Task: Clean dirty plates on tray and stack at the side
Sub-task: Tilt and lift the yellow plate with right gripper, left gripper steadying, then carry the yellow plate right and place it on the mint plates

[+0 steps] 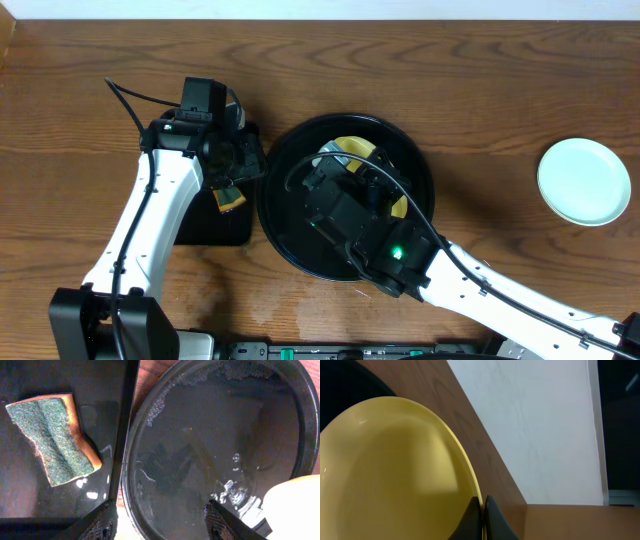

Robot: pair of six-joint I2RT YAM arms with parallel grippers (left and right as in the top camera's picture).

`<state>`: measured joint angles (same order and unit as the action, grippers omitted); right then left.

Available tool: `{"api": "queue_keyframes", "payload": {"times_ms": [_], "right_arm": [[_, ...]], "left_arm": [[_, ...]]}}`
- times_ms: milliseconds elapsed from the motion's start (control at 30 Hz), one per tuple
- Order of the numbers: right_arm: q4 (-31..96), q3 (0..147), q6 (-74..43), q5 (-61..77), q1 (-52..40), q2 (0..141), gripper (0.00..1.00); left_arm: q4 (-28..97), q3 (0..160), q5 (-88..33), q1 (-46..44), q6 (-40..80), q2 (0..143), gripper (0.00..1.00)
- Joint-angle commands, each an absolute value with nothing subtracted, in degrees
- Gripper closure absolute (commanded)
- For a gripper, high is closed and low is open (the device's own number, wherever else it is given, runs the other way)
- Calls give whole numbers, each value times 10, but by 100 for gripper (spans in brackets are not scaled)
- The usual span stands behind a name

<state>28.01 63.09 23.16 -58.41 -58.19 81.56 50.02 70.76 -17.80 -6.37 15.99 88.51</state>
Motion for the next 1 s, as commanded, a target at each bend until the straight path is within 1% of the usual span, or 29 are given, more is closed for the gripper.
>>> {"api": "queue_keyframes", "payload": {"times_ms": [0,267,433,500,567,600,667,767,967], "right_arm": [[278,635,234,-602,-586,802,99],[277,635,219,-602,-586,802,99],[282,635,126,-584,-569,802,99],[293,635,80,-539,-548,802,99],[304,635,29,-472,-518,802,99],[316,635,-15,-398,-484,800,99],[329,635,-62,-301,-436,794,99],[342,635,-107,-158,-356,785,99],[361,635,-160,110,-156,776,99]], "left_arm": [[503,713,-173,-60,148,883,42],[504,713,-173,-60,148,883,42],[505,713,-173,-60,148,883,42],[506,713,-173,-60,148,883,42],[506,713,-173,-60,148,883,42],[506,713,-173,-60,148,883,42],[506,713,-173,-60,148,883,42],[506,713,-173,-60,148,883,42],[505,713,-173,-60,148,883,42]]}}
